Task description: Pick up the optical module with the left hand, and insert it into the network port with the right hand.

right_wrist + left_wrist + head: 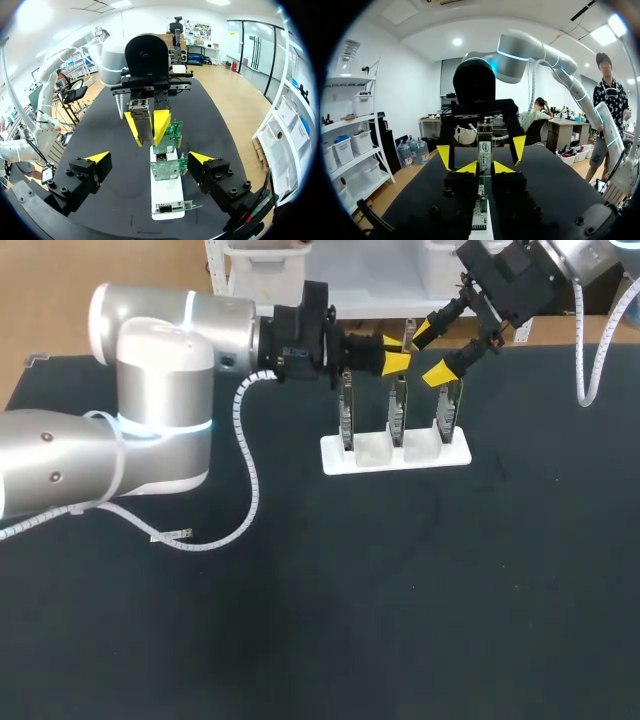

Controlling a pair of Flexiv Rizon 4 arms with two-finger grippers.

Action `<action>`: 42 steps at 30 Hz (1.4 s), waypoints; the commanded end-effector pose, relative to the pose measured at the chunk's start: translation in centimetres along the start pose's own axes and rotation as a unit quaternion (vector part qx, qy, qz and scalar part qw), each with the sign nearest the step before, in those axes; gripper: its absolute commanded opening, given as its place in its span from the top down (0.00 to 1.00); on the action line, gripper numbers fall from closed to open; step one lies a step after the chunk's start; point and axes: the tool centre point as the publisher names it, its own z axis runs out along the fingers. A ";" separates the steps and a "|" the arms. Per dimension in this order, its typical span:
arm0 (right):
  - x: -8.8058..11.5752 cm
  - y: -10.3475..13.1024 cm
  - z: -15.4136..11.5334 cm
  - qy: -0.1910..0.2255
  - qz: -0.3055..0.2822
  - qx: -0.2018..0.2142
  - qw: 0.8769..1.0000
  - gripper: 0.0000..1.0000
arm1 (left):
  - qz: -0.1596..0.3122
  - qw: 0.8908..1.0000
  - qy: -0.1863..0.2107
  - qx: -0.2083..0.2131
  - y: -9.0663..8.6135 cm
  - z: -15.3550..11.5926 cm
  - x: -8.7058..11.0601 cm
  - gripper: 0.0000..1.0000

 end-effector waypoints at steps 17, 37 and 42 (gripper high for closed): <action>0.0 0.2 0.0 0.000 0.000 0.002 1.000 0.00 | -0.002 1.000 0.001 0.008 1.2 0.3 0.1 1.00; 0.0 0.2 0.0 0.000 0.000 0.002 1.000 0.00 | -0.007 1.000 -0.001 0.007 0.4 0.6 0.1 1.00; 0.0 0.2 0.0 0.000 0.000 0.002 1.000 0.00 | -0.005 1.000 -0.010 0.002 0.0 0.7 0.2 1.00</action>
